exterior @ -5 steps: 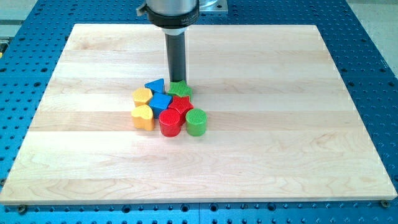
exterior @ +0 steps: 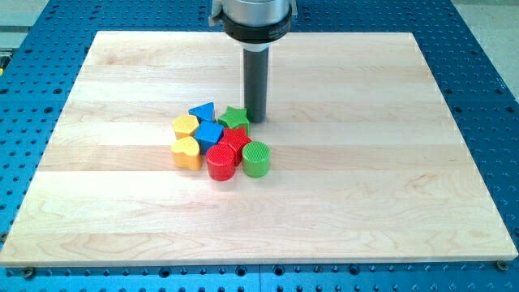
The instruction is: Slide the red circle to the right of the yellow heart
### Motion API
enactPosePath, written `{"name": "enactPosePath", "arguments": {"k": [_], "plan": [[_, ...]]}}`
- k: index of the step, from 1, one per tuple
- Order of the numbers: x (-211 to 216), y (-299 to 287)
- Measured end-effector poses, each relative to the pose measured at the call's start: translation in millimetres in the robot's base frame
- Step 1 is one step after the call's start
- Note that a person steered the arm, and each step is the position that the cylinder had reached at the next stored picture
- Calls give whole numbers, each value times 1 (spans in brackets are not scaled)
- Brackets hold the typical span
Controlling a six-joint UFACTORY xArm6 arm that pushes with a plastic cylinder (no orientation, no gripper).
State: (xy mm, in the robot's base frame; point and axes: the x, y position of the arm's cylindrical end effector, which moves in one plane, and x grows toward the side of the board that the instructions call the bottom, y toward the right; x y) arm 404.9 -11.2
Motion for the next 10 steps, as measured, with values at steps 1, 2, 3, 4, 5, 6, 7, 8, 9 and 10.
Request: {"name": "enactPosePath", "arguments": {"k": [1,2,3,4,5,6,7,8,9,10], "plan": [[3,12],[18,65],[69,85],[96,62],[113,29],[122,10],[125,10],[137,-2],[139,-29],[134,-36]]}}
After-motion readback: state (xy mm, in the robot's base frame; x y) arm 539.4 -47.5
